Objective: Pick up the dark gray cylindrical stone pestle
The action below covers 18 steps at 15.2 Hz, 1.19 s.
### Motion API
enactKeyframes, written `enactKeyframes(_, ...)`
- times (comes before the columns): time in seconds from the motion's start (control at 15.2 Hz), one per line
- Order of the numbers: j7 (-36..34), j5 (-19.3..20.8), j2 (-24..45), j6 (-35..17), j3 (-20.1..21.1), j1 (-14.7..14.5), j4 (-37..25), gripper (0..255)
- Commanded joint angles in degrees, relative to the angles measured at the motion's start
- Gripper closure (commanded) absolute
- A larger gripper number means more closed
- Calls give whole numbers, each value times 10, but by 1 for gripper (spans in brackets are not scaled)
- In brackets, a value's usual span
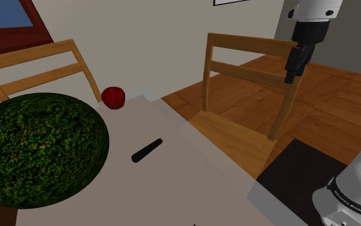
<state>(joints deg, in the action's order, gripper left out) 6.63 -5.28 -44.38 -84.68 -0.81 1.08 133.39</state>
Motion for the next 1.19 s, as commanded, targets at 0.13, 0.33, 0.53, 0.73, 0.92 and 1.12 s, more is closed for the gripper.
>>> enactKeyframes(0.13,-59,-24,-14,-5,32,3,16,0)
enactKeyframes(0.33,-147,-63,-25,-15,81,6,33,0)
enactKeyframes(0.53,-234,-102,-25,-30,133,9,40,0)
enactKeyframes(0.73,-321,-139,-14,-49,186,14,37,0)
enactKeyframes(0.92,-408,-171,9,-73,239,23,25,0)
enactKeyframes(1.12,-494,-196,43,-100,294,37,4,0)
